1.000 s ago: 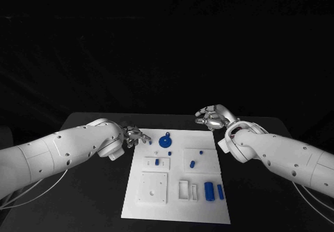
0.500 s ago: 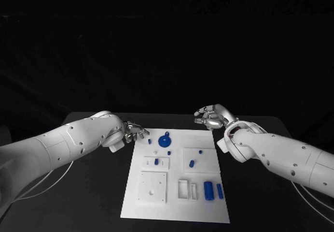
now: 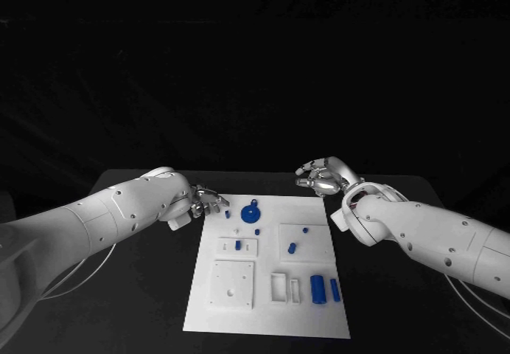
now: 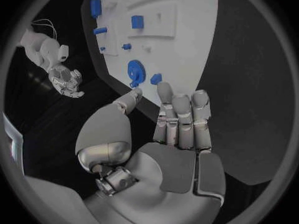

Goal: Assemble the parts on the task board

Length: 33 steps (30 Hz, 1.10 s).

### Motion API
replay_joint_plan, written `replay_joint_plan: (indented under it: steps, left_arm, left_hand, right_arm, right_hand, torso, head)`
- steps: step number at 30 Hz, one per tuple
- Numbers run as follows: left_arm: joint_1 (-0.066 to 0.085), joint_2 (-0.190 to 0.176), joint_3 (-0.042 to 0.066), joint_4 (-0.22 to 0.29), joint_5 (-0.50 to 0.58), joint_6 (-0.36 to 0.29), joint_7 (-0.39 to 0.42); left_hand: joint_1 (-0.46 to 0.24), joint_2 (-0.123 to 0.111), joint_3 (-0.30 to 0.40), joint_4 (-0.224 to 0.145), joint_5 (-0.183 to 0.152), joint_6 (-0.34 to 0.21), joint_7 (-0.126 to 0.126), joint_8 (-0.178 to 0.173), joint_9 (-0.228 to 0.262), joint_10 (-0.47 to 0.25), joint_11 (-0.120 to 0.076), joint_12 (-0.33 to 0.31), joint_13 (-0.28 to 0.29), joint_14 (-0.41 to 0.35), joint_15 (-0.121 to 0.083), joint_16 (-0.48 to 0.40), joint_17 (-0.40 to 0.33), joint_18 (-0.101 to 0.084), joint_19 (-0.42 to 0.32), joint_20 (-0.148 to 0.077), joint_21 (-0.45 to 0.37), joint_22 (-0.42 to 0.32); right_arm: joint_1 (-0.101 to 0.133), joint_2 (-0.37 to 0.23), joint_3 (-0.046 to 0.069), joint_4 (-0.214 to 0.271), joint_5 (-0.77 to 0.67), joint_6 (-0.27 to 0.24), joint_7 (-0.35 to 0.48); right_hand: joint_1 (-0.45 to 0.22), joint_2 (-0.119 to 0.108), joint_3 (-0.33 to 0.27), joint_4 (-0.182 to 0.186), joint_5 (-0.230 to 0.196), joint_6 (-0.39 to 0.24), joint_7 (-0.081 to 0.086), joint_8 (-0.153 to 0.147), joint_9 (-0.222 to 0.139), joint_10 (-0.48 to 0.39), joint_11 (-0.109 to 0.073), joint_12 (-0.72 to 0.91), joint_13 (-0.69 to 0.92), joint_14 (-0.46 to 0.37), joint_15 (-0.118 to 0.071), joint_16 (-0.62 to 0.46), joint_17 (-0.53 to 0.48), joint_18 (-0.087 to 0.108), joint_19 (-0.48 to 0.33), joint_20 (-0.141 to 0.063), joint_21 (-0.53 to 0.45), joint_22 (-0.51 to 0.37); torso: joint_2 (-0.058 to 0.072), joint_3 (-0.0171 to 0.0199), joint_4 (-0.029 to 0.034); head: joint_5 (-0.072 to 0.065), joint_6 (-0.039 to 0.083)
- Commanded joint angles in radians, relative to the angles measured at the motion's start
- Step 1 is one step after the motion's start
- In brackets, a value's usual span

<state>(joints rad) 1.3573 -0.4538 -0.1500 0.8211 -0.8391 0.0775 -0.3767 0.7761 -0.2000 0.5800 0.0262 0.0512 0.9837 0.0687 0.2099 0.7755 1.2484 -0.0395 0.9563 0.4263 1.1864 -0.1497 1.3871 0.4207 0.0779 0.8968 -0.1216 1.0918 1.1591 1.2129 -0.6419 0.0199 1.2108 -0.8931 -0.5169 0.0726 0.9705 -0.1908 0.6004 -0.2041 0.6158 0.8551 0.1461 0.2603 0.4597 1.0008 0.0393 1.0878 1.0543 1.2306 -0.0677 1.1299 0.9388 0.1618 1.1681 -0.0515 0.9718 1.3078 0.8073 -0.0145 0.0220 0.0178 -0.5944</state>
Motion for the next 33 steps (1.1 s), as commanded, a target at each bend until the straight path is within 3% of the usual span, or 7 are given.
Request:
replay_joint_plan:
  steps: [1,5,13,29,33]
  left_arm:
    - [-0.002,0.007,0.0,-0.01,-0.014,0.035,0.007]
    - [-0.003,0.011,0.0,-0.018,-0.014,0.039,0.008]
    - [-0.004,0.025,0.0,-0.037,-0.014,0.045,0.016]
    - [-0.015,0.045,0.0,-0.067,-0.014,0.044,0.02]
    - [-0.018,0.05,0.0,-0.077,-0.014,0.046,0.022]
  left_hand:
    - [-0.007,0.001,0.001,0.007,-0.002,0.009,0.002,0.007,0.002,-0.001,-0.003,-0.005,0.0,0.008,-0.002,0.004,0.002,-0.007,0.001,-0.121,0.002,0.001]
    - [-0.005,0.005,0.0,0.006,-0.002,0.013,0.001,0.009,0.003,0.001,-0.005,-0.005,0.0,0.008,-0.003,0.006,0.002,-0.007,0.002,-0.121,0.002,0.002]
    - [0.002,0.015,-0.005,-0.001,-0.002,0.017,-0.001,0.012,0.005,0.004,-0.006,-0.006,0.001,0.009,-0.004,0.011,0.003,-0.006,0.002,-0.122,0.005,0.005]
    - [0.007,0.027,-0.014,-0.01,-0.002,0.018,-0.002,0.012,0.006,0.007,-0.007,-0.008,0.002,0.008,-0.005,0.014,0.004,-0.005,0.001,-0.122,0.006,0.007]
    - [0.006,0.028,-0.015,-0.011,-0.002,0.019,-0.002,0.012,0.006,0.007,-0.007,-0.009,0.002,0.008,-0.005,0.014,0.004,-0.005,0.001,-0.122,0.006,0.007]
  right_arm:
    - [0.001,0.0,0.001,0.004,-0.008,0.0,0.009]
    - [0.001,-0.002,0.001,0.007,-0.009,-0.001,0.008]
    - [0.004,0.0,0.001,0.009,-0.01,-0.002,0.009]
    - [0.011,0.0,0.001,0.018,-0.014,-0.004,0.008]
    - [0.013,-0.001,0.001,0.02,-0.014,-0.004,0.008]
  right_hand:
    - [-0.004,0.007,-0.002,-0.001,0.003,-0.001,0.007,0.002,-0.002,-0.003,0.0,0.007,-0.002,0.005,-0.003,-0.003,0.001,0.1,0.007,0.001,-0.005,0.004]
    - [-0.004,0.007,-0.002,-0.001,0.003,-0.001,0.007,0.002,-0.002,-0.003,0.0,0.007,-0.002,0.005,-0.003,-0.003,0.001,0.1,0.007,0.001,-0.005,0.004]
    - [-0.004,0.007,-0.002,-0.001,0.004,-0.001,0.007,0.002,-0.002,-0.003,0.0,0.007,-0.002,0.005,-0.003,-0.004,0.002,0.1,0.007,0.001,-0.005,0.004]
    - [-0.004,0.007,-0.002,-0.001,0.004,-0.001,0.007,0.002,-0.002,-0.003,0.0,0.008,-0.003,0.005,-0.003,-0.004,0.002,0.1,0.008,0.001,-0.006,0.004]
    - [-0.004,0.007,-0.002,-0.001,0.004,-0.001,0.007,0.002,-0.002,-0.003,0.0,0.008,-0.003,0.006,-0.003,-0.004,0.002,0.1,0.008,0.001,-0.006,0.004]
  torso:
    - [0.002,-0.0002,-0.0015]
    - [0.0,0.0013,-0.001]
    - [-0.001,0.0001,0.0008]
    - [0.001,-0.0001,-0.0024]
    - [0.003,0.0016,-0.0031]
  head:
    - [-0.001,-0.002]
    - [-0.002,-0.005]
    - [-0.003,-0.008]
    - [-0.012,-0.012]
    - [-0.013,-0.013]
